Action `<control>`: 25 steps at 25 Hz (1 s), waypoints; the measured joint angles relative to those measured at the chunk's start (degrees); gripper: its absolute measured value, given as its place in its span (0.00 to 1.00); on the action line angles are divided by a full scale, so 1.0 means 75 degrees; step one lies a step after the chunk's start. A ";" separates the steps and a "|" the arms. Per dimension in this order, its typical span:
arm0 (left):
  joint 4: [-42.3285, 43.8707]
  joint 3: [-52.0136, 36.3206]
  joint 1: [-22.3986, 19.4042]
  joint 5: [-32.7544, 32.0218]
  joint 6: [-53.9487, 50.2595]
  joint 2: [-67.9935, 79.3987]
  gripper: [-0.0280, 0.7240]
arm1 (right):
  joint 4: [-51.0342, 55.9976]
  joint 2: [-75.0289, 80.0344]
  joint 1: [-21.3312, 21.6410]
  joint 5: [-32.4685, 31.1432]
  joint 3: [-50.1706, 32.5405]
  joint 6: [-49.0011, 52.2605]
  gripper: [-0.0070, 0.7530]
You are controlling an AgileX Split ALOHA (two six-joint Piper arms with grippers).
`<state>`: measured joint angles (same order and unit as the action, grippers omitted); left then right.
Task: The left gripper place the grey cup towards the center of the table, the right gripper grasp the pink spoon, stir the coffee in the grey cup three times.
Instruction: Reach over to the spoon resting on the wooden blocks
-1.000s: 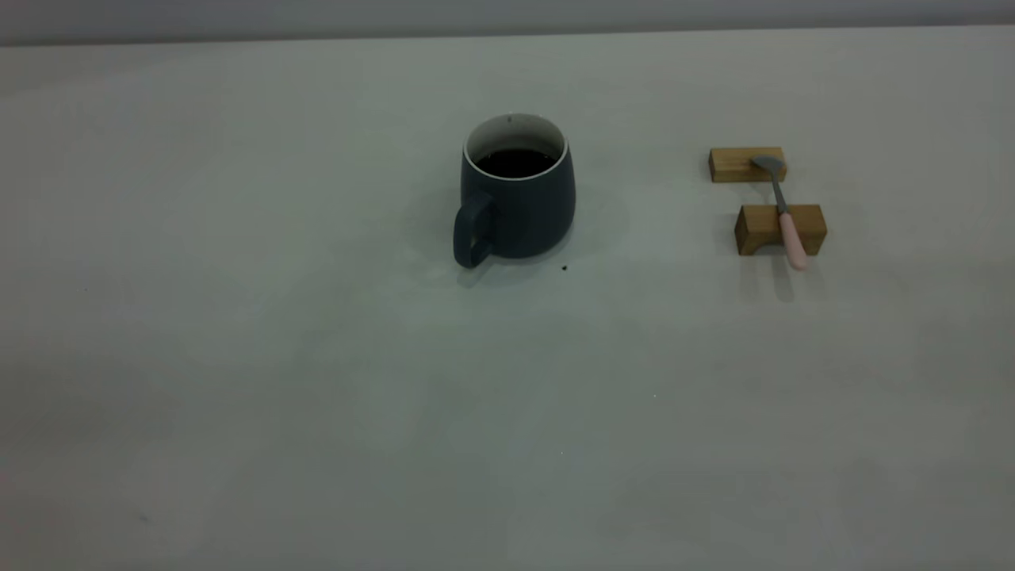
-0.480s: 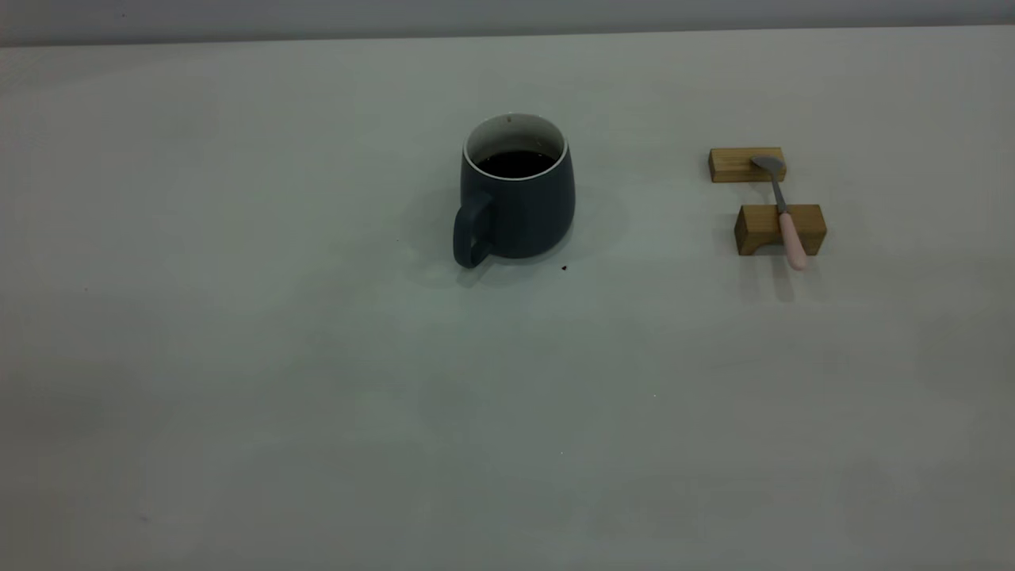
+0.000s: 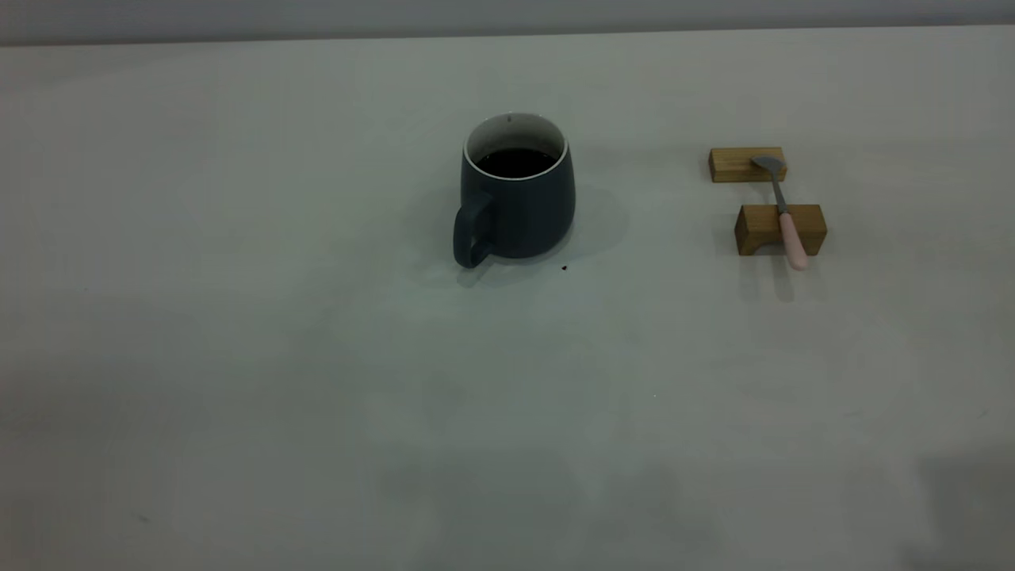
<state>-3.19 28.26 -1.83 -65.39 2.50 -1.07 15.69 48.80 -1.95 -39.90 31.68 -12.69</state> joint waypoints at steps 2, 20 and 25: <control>0.0000 0.0000 0.0000 0.0000 0.0000 0.0000 0.74 | 0.0765 0.0917 -0.0002 0.0459 0.0093 -0.0741 0.74; 0.0000 0.0000 0.0000 0.0000 0.0000 0.0000 0.74 | 0.1730 0.8183 -0.1333 0.2139 0.3451 -0.1498 0.82; 0.0000 0.0000 0.0000 0.0000 0.0000 0.0000 0.74 | 0.0337 0.9577 -0.1333 0.1680 0.4608 0.0127 0.81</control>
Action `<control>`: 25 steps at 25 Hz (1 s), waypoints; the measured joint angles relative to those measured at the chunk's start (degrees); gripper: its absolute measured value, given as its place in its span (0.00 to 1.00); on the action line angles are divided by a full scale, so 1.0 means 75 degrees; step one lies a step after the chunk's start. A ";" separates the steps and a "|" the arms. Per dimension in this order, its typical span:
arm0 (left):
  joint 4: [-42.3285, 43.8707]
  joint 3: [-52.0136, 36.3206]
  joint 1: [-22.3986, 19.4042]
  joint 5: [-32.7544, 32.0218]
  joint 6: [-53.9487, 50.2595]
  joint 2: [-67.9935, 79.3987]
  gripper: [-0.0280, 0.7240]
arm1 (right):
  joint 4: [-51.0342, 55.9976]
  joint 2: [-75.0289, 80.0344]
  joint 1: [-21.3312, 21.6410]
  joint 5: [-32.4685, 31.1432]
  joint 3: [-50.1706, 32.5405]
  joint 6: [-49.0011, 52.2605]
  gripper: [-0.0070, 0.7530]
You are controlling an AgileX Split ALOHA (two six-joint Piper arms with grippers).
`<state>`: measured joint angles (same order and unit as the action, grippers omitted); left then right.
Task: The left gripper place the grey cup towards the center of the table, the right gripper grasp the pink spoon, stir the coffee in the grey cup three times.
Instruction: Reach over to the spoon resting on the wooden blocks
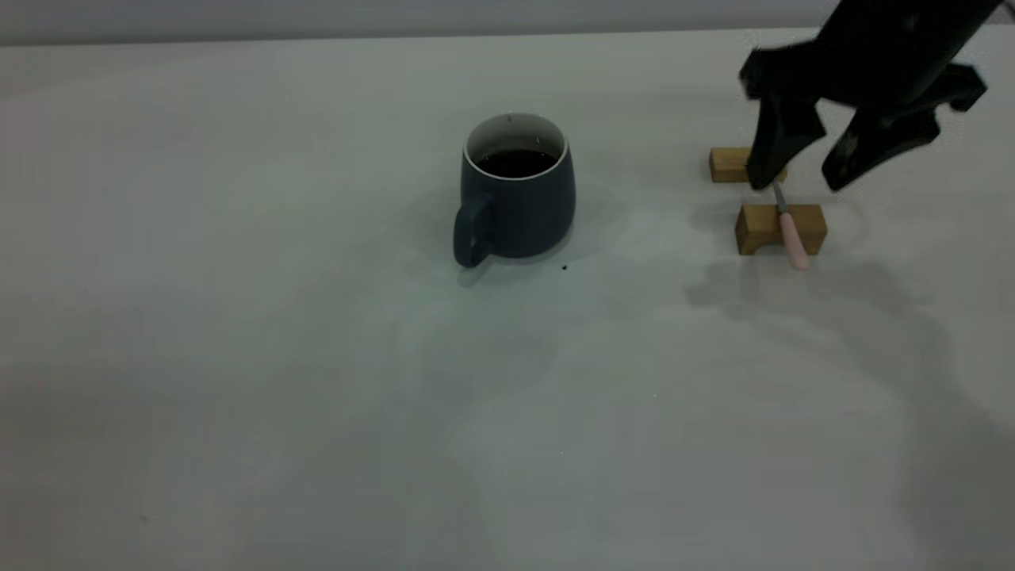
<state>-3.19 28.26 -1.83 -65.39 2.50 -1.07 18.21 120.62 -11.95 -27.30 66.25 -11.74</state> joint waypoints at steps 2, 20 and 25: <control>0.0000 0.0000 0.0000 0.0000 0.0000 0.0000 0.74 | -0.0546 0.0372 0.0000 -0.0053 0.0332 0.0572 0.80; 0.0000 0.0000 0.0000 0.0000 0.0000 0.0000 0.74 | -0.1146 0.1792 0.0023 0.0214 0.0895 0.1275 0.79; 0.0000 0.0000 0.0000 0.0007 0.0000 0.0000 0.74 | -0.1054 0.2005 0.0023 0.0425 0.0898 0.1275 0.78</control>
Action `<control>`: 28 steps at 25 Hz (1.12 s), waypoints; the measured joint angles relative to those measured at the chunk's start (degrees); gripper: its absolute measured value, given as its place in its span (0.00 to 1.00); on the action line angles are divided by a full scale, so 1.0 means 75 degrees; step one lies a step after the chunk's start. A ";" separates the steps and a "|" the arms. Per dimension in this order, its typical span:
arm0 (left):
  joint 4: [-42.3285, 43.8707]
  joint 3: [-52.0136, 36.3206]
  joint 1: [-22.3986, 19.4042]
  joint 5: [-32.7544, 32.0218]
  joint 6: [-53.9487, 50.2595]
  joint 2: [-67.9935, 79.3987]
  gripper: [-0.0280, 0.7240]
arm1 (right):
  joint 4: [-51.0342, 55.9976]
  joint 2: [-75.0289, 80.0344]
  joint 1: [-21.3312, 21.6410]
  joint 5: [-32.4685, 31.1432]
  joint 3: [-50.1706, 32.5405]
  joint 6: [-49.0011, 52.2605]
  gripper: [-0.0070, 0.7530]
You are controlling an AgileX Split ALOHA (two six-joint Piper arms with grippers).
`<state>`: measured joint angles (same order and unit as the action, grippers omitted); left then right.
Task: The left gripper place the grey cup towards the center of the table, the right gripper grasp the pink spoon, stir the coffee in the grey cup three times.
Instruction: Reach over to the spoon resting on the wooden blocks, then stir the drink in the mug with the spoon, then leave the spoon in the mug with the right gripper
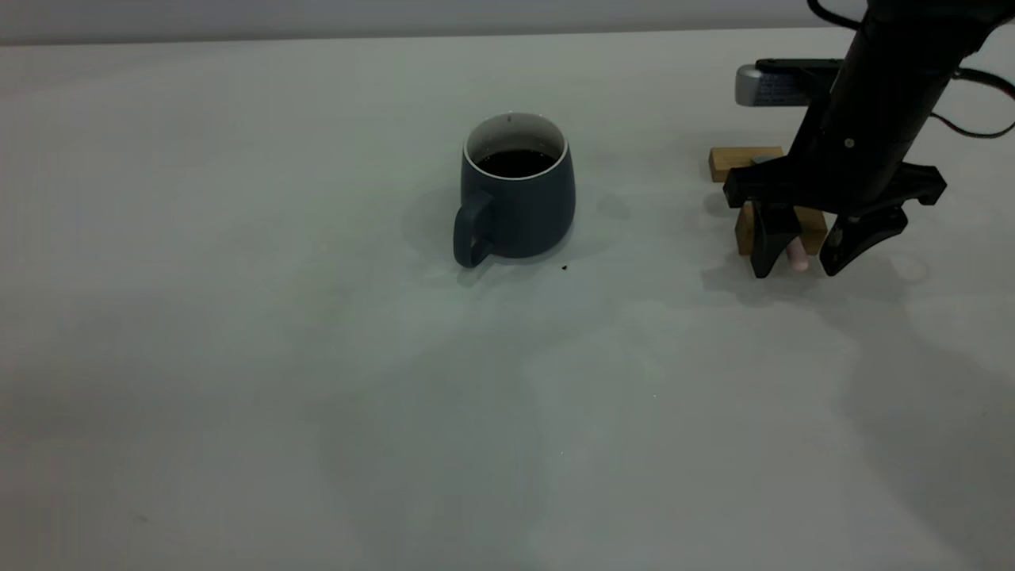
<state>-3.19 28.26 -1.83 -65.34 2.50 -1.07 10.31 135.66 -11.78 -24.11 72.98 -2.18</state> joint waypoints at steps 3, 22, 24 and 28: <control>0.0000 0.0000 0.0000 -0.0007 0.0000 0.0000 0.74 | 0.0006 0.0017 0.0000 0.0002 0.0000 0.0000 0.69; 0.0000 0.0000 0.0000 -0.0007 0.0000 0.0000 0.74 | 0.3425 -0.1581 -0.0294 -0.2678 0.0662 -0.1019 0.17; 0.0000 0.0000 0.0000 -0.0007 0.0000 0.0000 0.74 | 0.4760 -0.1426 -0.0418 -0.3400 0.0950 -0.1242 0.17; 0.0000 0.0000 0.0000 -0.0007 -0.0007 0.0000 0.74 | 0.7346 -0.1141 -0.0517 -0.4280 0.1306 -0.1404 0.17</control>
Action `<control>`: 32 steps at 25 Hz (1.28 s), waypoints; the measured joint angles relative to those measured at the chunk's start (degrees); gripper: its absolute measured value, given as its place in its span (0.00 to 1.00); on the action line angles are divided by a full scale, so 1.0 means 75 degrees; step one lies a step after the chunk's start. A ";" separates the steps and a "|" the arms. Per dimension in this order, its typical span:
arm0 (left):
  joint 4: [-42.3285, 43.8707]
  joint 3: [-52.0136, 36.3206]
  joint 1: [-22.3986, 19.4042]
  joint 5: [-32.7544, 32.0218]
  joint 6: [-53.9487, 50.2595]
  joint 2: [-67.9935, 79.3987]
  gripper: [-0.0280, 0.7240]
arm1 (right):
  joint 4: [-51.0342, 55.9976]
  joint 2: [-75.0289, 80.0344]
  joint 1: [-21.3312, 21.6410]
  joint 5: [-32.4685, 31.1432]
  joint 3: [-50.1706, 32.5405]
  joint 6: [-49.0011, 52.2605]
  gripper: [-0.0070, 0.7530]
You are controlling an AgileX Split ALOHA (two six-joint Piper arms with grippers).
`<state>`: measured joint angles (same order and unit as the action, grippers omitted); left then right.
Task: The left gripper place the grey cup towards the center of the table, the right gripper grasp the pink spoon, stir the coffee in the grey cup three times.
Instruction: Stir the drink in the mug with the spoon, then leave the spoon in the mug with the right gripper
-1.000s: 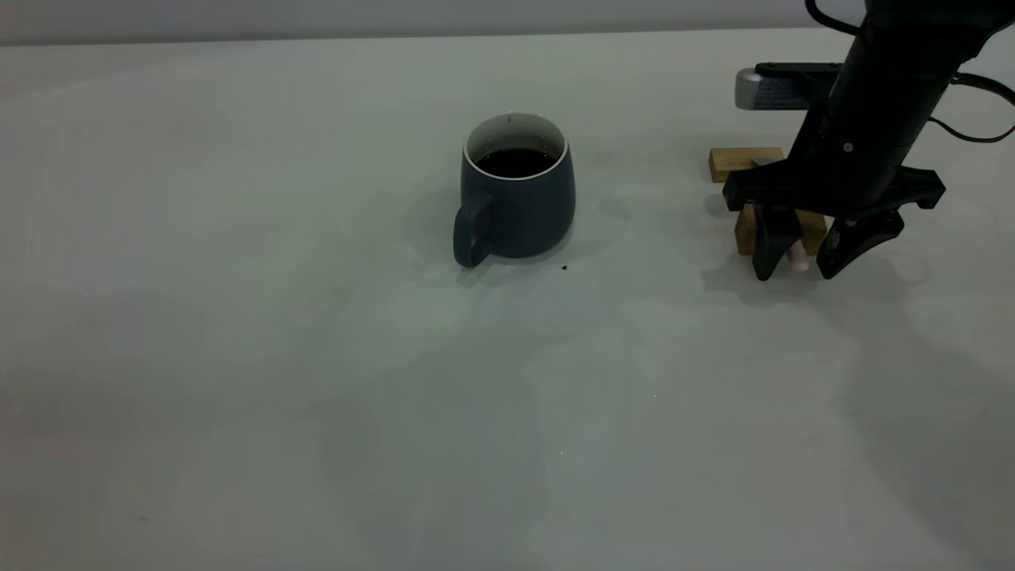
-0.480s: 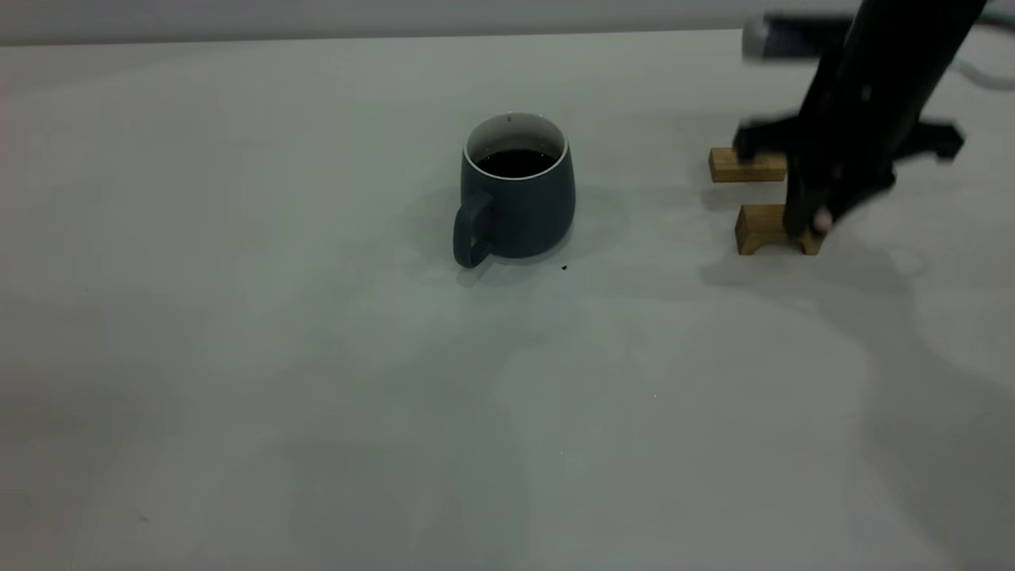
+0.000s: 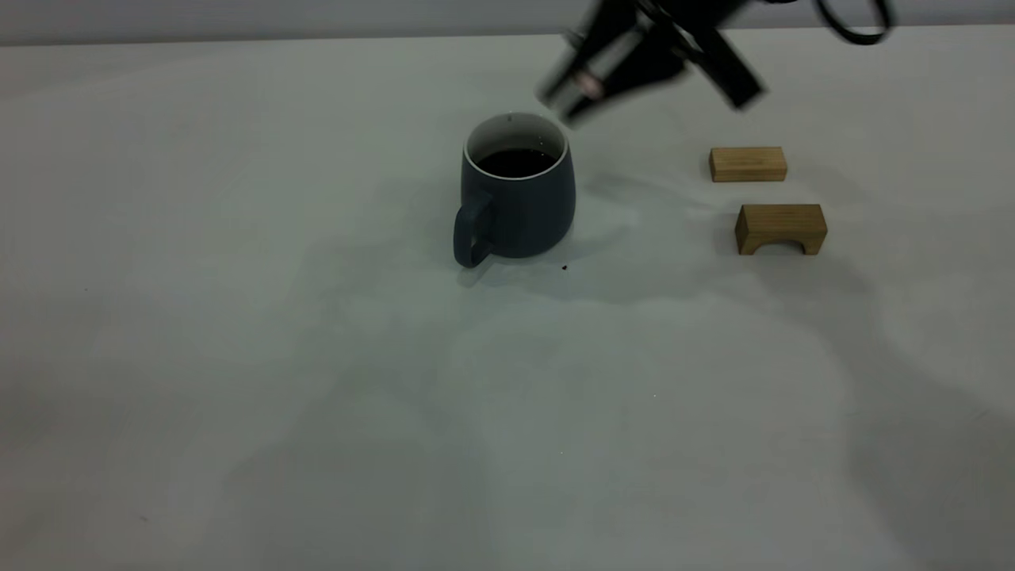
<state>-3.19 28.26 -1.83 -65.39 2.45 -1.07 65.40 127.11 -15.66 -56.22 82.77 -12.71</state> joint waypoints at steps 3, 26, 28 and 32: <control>0.0000 0.0000 0.0000 0.0000 0.0000 0.0000 0.74 | 0.2074 0.0027 0.0000 -0.0208 0.0025 0.0418 0.17; -0.0006 0.0000 0.0000 0.0000 0.0000 0.0000 0.74 | 0.4681 0.1432 0.0008 -0.0235 0.0583 0.6082 0.17; -0.0006 0.0000 0.0000 0.0000 0.0000 0.0000 0.74 | 0.4692 0.1751 0.0008 -0.0308 0.0773 0.6082 0.17; -0.0006 0.0000 0.0000 0.0000 0.0007 0.0000 0.74 | 0.4702 0.2188 0.0008 -0.0372 0.0906 0.6082 0.17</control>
<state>-3.23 28.26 -1.83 -65.39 2.51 -1.07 100.67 143.52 -15.60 -59.01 89.57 32.90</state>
